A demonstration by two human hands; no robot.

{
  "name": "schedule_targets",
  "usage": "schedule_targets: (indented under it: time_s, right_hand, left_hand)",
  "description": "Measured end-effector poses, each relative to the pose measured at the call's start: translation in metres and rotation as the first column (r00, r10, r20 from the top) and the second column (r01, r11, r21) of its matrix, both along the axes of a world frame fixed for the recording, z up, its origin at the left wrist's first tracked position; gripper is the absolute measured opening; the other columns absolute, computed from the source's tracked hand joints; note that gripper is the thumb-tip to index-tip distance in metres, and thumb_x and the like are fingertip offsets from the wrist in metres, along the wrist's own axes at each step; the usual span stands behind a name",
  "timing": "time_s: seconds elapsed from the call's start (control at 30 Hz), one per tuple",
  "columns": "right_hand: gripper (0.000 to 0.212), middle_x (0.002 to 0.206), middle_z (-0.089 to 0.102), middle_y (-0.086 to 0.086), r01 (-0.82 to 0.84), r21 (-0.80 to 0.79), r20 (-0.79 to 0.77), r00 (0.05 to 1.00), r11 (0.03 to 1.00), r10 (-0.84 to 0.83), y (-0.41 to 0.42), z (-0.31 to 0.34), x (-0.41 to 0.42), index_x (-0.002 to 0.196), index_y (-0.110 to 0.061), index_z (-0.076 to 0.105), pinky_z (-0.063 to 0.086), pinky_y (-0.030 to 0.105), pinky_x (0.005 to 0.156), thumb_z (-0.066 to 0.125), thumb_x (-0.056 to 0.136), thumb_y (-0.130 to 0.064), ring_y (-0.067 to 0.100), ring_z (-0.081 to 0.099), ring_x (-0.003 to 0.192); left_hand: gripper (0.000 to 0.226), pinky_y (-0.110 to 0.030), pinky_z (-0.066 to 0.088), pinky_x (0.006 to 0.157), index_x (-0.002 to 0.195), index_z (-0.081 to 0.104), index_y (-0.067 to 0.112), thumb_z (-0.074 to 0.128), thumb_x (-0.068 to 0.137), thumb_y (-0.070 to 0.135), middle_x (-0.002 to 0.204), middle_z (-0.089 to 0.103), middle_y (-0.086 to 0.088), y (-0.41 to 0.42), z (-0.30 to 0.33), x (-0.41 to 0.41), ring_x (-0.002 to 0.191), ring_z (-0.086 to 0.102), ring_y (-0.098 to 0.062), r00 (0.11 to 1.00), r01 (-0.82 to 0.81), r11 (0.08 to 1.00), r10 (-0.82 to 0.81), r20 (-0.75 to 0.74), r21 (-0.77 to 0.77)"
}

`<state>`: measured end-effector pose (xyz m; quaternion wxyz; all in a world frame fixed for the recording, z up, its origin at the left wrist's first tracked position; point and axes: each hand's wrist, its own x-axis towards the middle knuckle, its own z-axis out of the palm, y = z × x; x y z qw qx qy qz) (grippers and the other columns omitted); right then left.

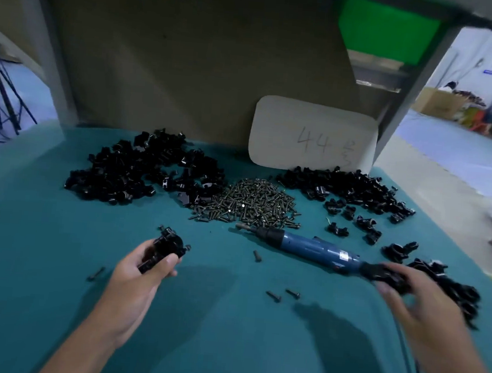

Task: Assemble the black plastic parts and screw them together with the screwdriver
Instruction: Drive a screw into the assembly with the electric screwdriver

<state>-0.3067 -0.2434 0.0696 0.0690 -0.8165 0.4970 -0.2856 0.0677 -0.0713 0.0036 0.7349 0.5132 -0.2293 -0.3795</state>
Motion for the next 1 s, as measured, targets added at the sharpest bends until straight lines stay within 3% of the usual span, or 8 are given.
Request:
schedule_targets:
  time_s: [0.2,0.3,0.43,0.5,0.63,0.73,0.8,1.0]
  right_hand:
    - [0.086,0.092,0.072,0.016,0.453,0.151,-0.245,0.878,0.879,-0.411,-0.056,-0.087,-0.159,0.1,-0.03,0.068,0.057,0.045,0.073,0.036,0.063,-0.101,0.036,0.069,0.079]
    - [0.064,0.112,0.067,0.026,0.548,0.283,-0.246,0.835,0.788,-0.492,-0.045,-0.079,-0.14,0.122,-0.004,0.066,0.049,0.063,0.095,0.078,0.082,-0.051,0.047,0.062,0.105]
    - [0.035,0.104,0.07,0.0,0.222,0.384,0.318,0.879,0.896,-0.355,-0.002,-0.012,-0.029,0.113,-0.025,0.068,0.052,0.049,0.083,0.06,0.092,-0.051,0.027,0.062,0.096]
    - [0.038,0.101,0.072,-0.005,-0.169,0.692,0.581,0.708,0.702,-0.402,0.012,0.001,0.039,0.109,-0.022,0.07,0.046,0.037,0.073,0.056,0.093,-0.054,0.02,0.059,0.084]
    - [0.063,0.126,0.056,0.001,-0.198,0.918,0.387,0.642,0.345,-0.662,-0.019,0.006,0.126,0.14,-0.01,0.048,0.04,0.031,0.072,0.056,0.098,-0.056,0.019,0.049,0.081]
    - [0.059,0.147,0.047,0.014,-0.182,0.891,0.436,0.595,0.416,-0.675,-0.049,0.0,0.155,0.152,-0.004,0.038,0.041,0.038,0.1,0.047,0.106,-0.04,0.03,0.054,0.118]
    - [0.058,0.126,0.053,0.017,-0.104,0.892,0.409,0.597,0.439,-0.69,-0.059,-0.012,0.168,0.145,0.002,0.045,0.043,0.038,0.102,0.047,0.106,-0.041,0.025,0.05,0.109]
    - [0.085,0.128,0.043,0.02,0.339,0.912,0.074,0.421,0.232,-0.904,-0.045,0.001,0.205,0.128,0.003,0.039,0.044,0.039,0.102,0.073,0.082,-0.06,0.03,0.045,0.118]
  left_hand:
    - [0.034,-0.047,0.045,0.103,0.11,0.072,0.027,0.075,0.077,0.034,0.095,0.073,-0.008,-0.001,-0.002,-0.004,0.09,0.063,-0.021,0.986,0.035,0.992,-0.054,0.158,0.124]
    - [0.032,-0.036,0.049,0.087,0.104,0.072,0.041,0.076,0.072,0.042,0.084,0.073,0.005,0.001,-0.002,-0.005,0.082,0.067,-0.009,0.969,0.037,0.983,-0.079,0.234,0.179]
    - [0.029,-0.027,0.047,0.082,0.099,0.069,0.047,0.078,0.084,0.024,0.092,0.075,0.015,-0.002,-0.005,-0.01,0.083,0.068,0.0,0.934,-0.049,0.977,-0.029,0.356,0.208]
    - [0.03,-0.023,0.047,0.08,0.104,0.067,0.041,0.075,0.089,0.017,0.097,0.073,0.021,-0.001,-0.005,-0.012,0.087,0.068,0.003,0.917,-0.075,0.971,-0.022,0.398,0.226]
    - [0.03,-0.018,0.047,0.078,0.112,0.063,0.036,0.075,0.09,0.019,0.102,0.072,0.024,0.001,-0.002,-0.016,0.09,0.066,0.008,0.897,-0.08,0.965,-0.039,0.44,0.249]
    - [0.03,-0.018,0.048,0.077,0.111,0.063,0.035,0.075,0.089,0.017,0.1,0.074,0.014,0.001,0.001,-0.017,0.091,0.067,0.005,0.905,-0.068,0.965,-0.047,0.422,0.252]
    - [0.031,-0.017,0.048,0.076,0.109,0.063,0.035,0.076,0.088,0.015,0.099,0.074,0.014,0.0,0.004,-0.019,0.091,0.067,0.004,0.902,-0.058,0.964,-0.061,0.427,0.26]
    - [0.032,-0.016,0.049,0.076,0.11,0.063,0.033,0.079,0.086,0.017,0.099,0.073,0.018,0.002,0.003,-0.015,0.092,0.067,0.005,0.9,-0.025,0.963,-0.095,0.426,0.268]
